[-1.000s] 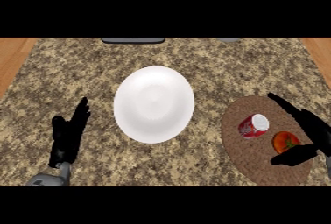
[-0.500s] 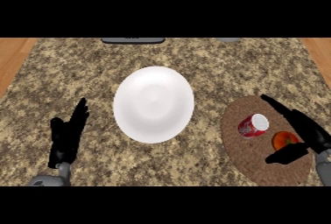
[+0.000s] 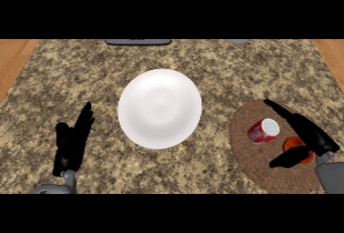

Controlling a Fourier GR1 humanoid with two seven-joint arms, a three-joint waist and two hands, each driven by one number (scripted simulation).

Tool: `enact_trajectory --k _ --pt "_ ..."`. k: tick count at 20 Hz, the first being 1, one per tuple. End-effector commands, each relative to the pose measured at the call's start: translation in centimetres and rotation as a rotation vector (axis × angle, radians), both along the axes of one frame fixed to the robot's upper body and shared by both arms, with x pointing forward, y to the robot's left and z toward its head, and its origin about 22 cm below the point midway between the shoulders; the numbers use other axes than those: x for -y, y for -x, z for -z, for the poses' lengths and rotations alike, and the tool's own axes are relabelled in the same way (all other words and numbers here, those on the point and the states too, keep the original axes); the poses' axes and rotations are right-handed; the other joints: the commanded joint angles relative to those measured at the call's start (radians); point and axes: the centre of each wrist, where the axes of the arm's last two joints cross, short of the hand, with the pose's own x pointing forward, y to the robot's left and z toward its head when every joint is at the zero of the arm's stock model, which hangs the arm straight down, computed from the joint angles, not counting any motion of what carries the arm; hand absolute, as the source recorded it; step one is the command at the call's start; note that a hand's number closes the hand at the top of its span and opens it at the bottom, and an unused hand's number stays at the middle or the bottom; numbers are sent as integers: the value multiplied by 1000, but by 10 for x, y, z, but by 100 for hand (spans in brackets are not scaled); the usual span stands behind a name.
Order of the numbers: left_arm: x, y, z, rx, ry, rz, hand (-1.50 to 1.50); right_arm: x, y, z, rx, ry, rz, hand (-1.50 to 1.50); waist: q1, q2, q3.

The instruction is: Pick the can from the placemat and place it in the plate

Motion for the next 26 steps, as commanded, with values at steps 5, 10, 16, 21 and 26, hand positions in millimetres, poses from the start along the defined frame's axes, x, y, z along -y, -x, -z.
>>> enact_trajectory --k 5,10,16,21,26 --pt "-1 -16 14 0 21 16 0 -10 -13 28 89 61 -42 150 1 2 0" --pt "-10 -13 1 16 10 1 0 -6 4 23 153 80 -10 150 -3 0 0" --pt "-6 0 -4 2 12 15 0 35 0 0 340 153 225 150 -1 0 1" --pt "10 -14 -10 13 -6 83 0 -208 -4 -9 411 139 -199 150 89 -1 -6" --pt "18 -21 -6 -4 4 97 0 -292 9 -48 513 208 -265 150 94 1 -3"
